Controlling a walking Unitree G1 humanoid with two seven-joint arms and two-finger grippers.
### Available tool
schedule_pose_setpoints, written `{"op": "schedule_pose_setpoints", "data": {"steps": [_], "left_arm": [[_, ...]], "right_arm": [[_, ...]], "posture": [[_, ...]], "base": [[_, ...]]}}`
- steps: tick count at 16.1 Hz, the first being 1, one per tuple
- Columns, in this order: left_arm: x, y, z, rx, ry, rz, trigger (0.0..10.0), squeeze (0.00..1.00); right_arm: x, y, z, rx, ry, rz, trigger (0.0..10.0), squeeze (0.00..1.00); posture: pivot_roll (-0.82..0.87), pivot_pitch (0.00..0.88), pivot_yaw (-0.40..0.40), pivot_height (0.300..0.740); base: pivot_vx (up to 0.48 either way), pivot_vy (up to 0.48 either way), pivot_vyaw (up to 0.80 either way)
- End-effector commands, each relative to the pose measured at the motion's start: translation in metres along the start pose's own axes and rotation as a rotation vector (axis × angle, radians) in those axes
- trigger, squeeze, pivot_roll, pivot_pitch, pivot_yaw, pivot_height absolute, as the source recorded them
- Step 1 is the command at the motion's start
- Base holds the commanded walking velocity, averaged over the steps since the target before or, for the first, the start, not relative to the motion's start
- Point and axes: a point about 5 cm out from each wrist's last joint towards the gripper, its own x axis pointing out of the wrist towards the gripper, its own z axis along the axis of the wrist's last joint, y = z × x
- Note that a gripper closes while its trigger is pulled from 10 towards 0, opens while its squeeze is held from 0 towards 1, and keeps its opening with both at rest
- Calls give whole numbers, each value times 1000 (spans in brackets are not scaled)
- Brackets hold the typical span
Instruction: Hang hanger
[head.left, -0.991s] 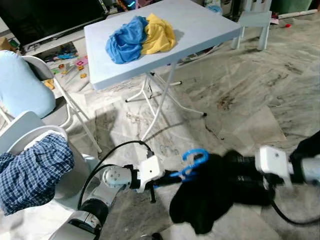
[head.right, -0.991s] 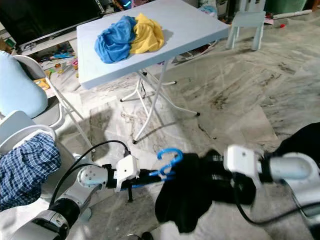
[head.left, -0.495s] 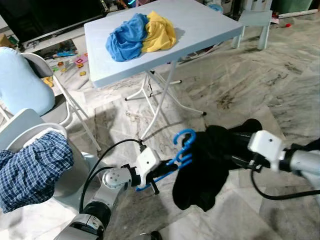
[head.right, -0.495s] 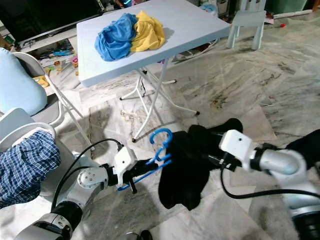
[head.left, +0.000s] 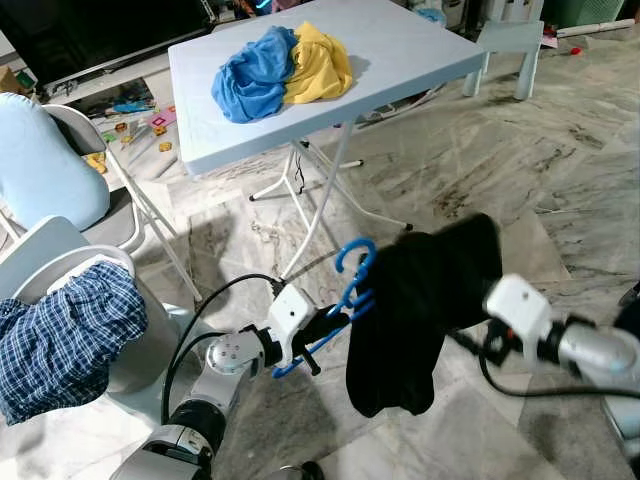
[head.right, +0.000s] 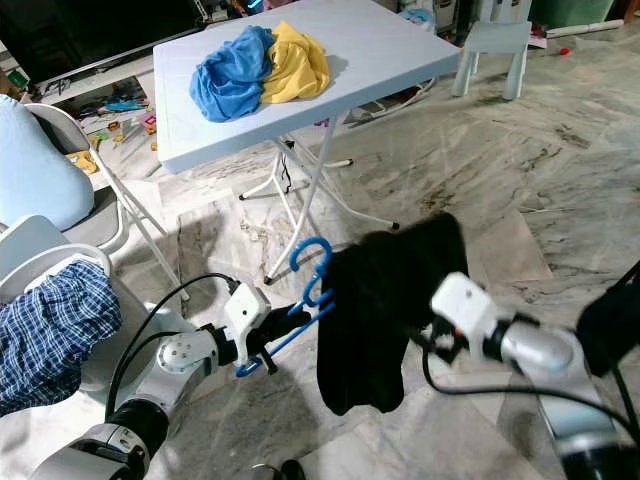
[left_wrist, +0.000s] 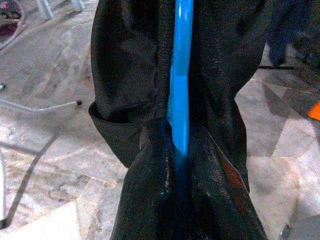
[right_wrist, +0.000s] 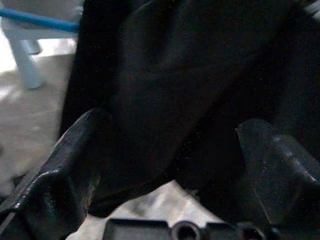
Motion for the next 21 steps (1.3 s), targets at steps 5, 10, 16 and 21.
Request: {"op": "schedule_pose_setpoints", "data": {"steps": [5,10,16,21], "left_arm": [[-2,13,10,13,-30,51,0,0],[4,3,10,9,-44,17,0,0],[8,-2,12,18,-55,-13,0,0],[10,-9,11,22,-70,-44,0,0]], "right_arm": [[10,19,14,83,-82,59,10000,1000],[33,26,32,149,-180,-112,10000,118],[50,31,38,182,-183,-229,0,0],[60,20,44,183,-194,-373,0,0]], "posture": [[-166,101,184,740],[-165,101,180,740],[-168,94,173,740],[-166,94,167,740]], "base": [[0,0,0],[0,0,0],[0,0,0],[0,0,0]]}}
